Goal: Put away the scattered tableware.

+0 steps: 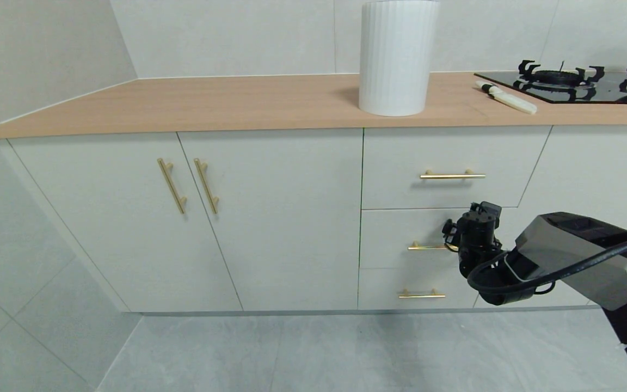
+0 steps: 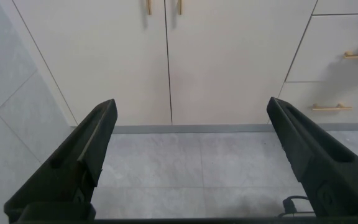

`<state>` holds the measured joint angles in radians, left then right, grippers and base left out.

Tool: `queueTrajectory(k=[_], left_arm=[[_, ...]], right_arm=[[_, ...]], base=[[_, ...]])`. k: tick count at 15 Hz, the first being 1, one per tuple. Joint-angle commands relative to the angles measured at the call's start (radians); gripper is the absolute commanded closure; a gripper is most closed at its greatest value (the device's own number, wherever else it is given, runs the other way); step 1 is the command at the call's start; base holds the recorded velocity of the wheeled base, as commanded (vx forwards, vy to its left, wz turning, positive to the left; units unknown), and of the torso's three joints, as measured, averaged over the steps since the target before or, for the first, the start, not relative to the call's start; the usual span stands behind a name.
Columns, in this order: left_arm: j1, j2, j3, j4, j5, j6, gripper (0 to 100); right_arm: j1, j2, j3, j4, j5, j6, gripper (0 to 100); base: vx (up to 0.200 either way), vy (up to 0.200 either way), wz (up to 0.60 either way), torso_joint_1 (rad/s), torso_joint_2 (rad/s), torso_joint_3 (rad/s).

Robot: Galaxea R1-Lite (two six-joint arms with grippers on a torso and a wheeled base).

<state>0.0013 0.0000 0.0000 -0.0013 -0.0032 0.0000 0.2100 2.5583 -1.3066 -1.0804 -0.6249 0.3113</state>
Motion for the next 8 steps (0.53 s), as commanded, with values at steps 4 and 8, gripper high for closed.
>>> queueTrajectory(k=[4,8], left_arm=[[0.000,0.000,0.000,0.000,0.000,0.000,0],[0.000,0.000,0.000,0.000,0.000,0.000,0]], right_arm=[[0.006,-0.067,0.098,0.001,0.014,0.000,0],[0.025,-0.320,0.300,0.040,0.117,-0.003,0]], base=[[0.000,0.000,0.00,0.000,0.00,0.000],[0.000,0.000,0.00,0.000,0.00,0.000]])
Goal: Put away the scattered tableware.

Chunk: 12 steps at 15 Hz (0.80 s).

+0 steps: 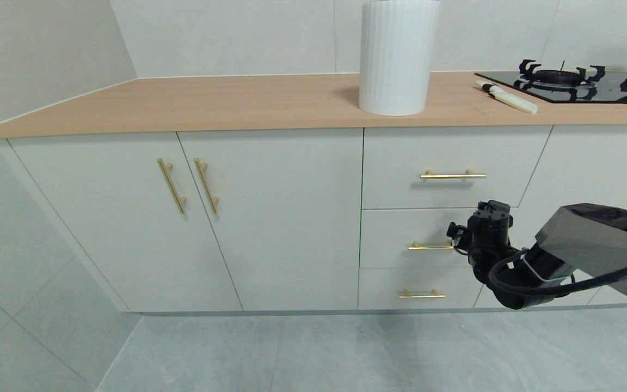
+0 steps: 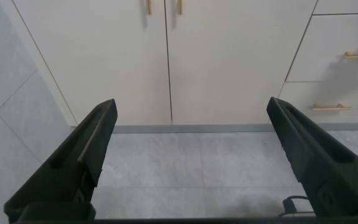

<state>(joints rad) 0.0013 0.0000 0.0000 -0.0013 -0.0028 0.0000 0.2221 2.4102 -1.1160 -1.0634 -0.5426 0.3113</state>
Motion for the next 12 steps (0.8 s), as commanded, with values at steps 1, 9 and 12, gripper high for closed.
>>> queueTrajectory(k=[1,9,12], left_arm=[[0.000,0.000,0.000,0.000,0.000,0.000,0],[0.000,0.000,0.000,0.000,0.000,0.000,0],[0.000,0.000,0.000,0.000,0.000,0.000,0]], right_arm=[[0.016,-0.283,0.188,0.065,0.065,-0.006,0],[0.057,-1.109,0.682,0.200,0.118,-0.150,0],[0.042,-1.493,0.848,0.269,0.093,-0.279,0]], base=[[0.000,0.000,0.00,0.000,0.00,0.000],[0.000,0.000,0.00,0.000,0.00,0.000],[0.000,0.000,0.00,0.000,0.00,0.000]])
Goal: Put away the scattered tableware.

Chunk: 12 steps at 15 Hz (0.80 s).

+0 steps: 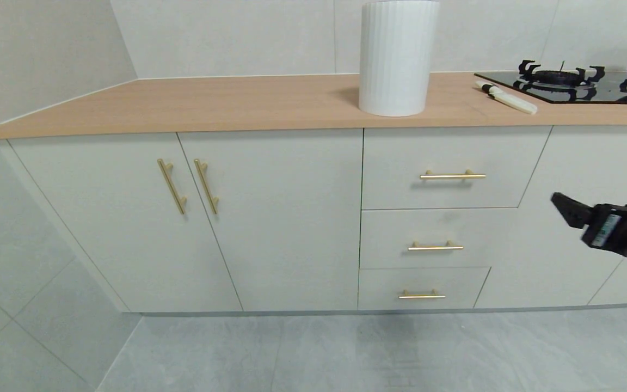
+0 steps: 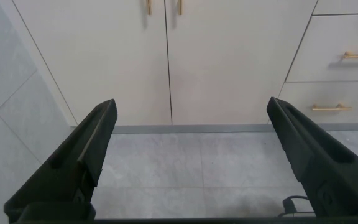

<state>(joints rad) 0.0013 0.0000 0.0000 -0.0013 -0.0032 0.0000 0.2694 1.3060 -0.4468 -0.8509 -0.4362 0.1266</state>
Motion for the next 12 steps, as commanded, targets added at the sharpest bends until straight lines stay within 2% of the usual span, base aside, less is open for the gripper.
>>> queueTrajectory(k=[1,3,5,6,7,9,12], left_arm=[[0.000,0.000,0.000,0.000,0.002,0.000,0],[0.000,0.000,0.000,0.000,0.000,0.000,0],[0.000,0.000,0.000,0.000,0.000,0.000,0],[0.000,0.000,0.000,0.000,0.000,0.000,0],[0.000,0.000,0.000,0.000,0.000,0.000,0],[0.000,0.000,0.000,0.000,0.000,0.000,0],[0.000,0.000,0.000,0.000,0.000,0.000,0]], right_arm=[[-0.006,-0.510,0.203,0.131,-0.026,-0.119,0],[-0.022,-0.758,0.197,0.358,-0.047,-0.157,0],[-0.114,-0.967,0.194,0.561,-0.036,-0.183,0],[-0.114,-0.967,0.194,0.561,-0.036,-0.183,0],[-0.153,-1.145,0.194,0.691,0.004,-0.225,0],[-0.200,-1.219,0.203,0.762,0.011,-0.225,0],[-0.266,-1.306,0.260,0.766,0.077,-0.229,0]], base=[[0.000,0.000,0.00,0.000,0.00,0.000],[0.000,0.000,0.00,0.000,0.00,0.000],[0.000,0.000,0.00,0.000,0.00,0.000],[0.000,0.000,0.00,0.000,0.00,0.000],[0.000,0.000,0.00,0.000,0.00,0.000],[0.000,0.000,0.00,0.000,0.00,0.000],[0.000,0.000,0.00,0.000,0.00,0.000]])
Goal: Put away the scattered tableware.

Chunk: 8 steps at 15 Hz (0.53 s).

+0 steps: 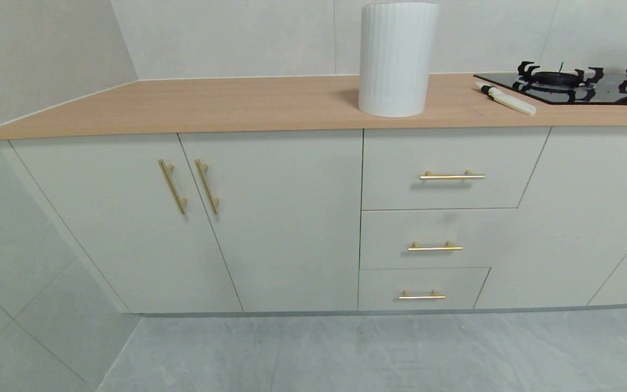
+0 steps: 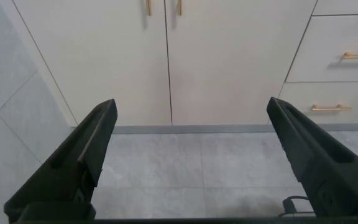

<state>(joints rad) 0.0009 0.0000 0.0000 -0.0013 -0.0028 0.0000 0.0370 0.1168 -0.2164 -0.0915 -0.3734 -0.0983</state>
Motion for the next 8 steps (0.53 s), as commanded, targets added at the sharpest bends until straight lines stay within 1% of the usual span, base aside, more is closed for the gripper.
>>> queueTrajectory(k=[1,2,4,5,7,8], left_arm=[[0.001,0.000,0.000,0.000,0.000,0.000,0],[0.001,0.000,0.000,0.000,0.000,0.000,0],[0.001,0.000,0.000,0.000,0.000,0.000,0],[0.001,0.000,0.000,0.000,0.000,0.000,0],[0.001,0.000,0.000,0.000,0.000,0.000,0],[0.001,0.000,0.000,0.000,0.000,0.000,0]], right_arm=[[-0.034,-0.117,0.043,0.003,0.021,-0.001,0],[-0.034,-0.117,0.071,0.004,0.056,0.005,0],[-0.034,-0.117,0.180,-0.008,0.192,0.008,0],[-0.034,-0.117,0.213,-0.022,0.211,0.008,0],[-0.034,-0.117,0.216,0.024,0.257,0.045,0],[-0.034,-0.117,0.216,0.044,0.314,0.054,0]], base=[[0.000,0.000,0.00,0.000,0.00,0.000],[0.000,0.000,0.00,0.000,0.00,0.000],[0.000,0.000,0.00,0.000,0.00,0.000],[0.000,0.000,0.00,0.000,0.00,0.000],[0.000,0.000,0.00,0.000,0.00,0.000],[0.000,0.000,0.00,0.000,0.00,0.000]])
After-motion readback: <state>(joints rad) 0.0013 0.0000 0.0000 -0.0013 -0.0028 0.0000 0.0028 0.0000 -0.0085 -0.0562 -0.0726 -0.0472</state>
